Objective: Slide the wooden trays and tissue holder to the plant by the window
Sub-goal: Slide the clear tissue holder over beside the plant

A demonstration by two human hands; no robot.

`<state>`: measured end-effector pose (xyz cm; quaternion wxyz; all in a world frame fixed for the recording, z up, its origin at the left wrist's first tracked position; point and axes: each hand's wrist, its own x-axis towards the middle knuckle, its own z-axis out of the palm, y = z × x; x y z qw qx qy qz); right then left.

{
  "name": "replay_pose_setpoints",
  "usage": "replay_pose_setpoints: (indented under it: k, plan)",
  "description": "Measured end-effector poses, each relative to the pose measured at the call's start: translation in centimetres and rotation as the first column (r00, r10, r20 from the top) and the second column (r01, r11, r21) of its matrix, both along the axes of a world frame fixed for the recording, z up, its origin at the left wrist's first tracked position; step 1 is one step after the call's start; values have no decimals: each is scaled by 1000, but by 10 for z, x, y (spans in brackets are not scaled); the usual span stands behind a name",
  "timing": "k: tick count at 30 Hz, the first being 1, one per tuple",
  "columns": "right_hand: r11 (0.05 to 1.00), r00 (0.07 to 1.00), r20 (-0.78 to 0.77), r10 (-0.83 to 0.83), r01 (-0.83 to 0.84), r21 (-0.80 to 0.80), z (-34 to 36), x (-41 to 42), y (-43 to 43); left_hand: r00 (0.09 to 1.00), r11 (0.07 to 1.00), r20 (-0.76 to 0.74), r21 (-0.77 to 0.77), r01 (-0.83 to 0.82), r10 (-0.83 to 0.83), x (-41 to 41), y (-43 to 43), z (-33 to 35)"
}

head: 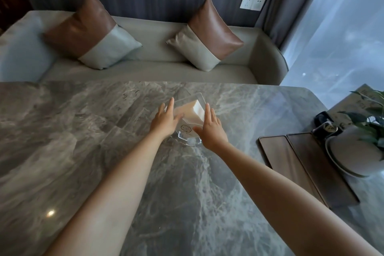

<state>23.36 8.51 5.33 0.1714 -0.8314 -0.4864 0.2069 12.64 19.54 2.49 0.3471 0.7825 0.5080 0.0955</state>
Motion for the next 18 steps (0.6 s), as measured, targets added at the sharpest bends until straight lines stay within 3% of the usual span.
replay_pose_setpoints:
  k: [5, 10, 18]
  plan:
    - [998, 998, 8, -54, 54, 43, -1, -3, -8, 998, 1000, 68, -25, 9, -7, 5, -6, 1]
    - [995, 997, 30, -68, 65, 72, -7, -4, -34, 998, 998, -20, -17, 60, -60, -4, -23, 3]
    - [987, 995, 33, -98, 92, 133, -16, -1, -92, 993, 993, -37, -28, 113, -114, -9, -77, 10]
